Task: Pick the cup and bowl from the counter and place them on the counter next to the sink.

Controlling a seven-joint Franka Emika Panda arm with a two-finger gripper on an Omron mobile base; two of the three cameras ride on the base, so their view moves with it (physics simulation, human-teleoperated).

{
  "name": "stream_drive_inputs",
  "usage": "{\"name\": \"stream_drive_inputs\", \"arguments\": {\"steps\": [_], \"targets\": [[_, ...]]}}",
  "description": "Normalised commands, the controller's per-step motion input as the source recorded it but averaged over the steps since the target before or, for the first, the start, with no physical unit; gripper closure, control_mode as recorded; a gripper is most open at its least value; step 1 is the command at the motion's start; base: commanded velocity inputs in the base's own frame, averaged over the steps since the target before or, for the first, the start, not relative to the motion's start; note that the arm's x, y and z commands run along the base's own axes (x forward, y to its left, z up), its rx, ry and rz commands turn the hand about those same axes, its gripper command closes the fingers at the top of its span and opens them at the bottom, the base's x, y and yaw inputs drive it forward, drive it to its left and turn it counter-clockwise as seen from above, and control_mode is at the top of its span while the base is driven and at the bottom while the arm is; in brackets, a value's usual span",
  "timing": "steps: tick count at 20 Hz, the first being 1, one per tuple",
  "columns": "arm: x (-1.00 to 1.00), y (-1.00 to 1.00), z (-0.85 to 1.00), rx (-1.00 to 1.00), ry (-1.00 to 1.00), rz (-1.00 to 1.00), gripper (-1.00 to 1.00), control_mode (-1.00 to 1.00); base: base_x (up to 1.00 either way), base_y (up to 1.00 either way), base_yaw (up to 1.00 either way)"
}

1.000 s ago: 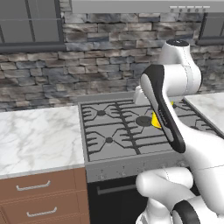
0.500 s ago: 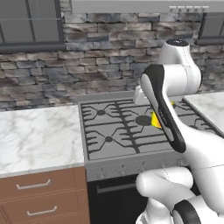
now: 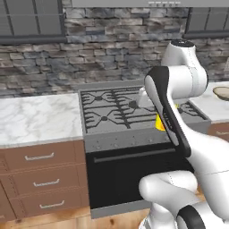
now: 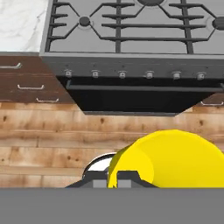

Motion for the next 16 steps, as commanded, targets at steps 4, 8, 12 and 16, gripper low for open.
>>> {"name": "stream_drive_inputs", "arguments": {"steps": [4,8,12,16], "targets": [[0.00,0.00,0.00,0.00,0.00,0.00,1.00,1.00,0.02,0.12,0.41],[0.00,0.00,0.00,0.00,0.00,0.00,1.00,1.00,0.00,0.37,0.70],[0.00,0.00,0.00,0.00,0.00,0.00,1.00,1.00,0.00,0.32,0.77],[0.00,0.00,0.00,0.00,0.00,0.00,1.00,1.00,0.00,0.36,0.76]]}}
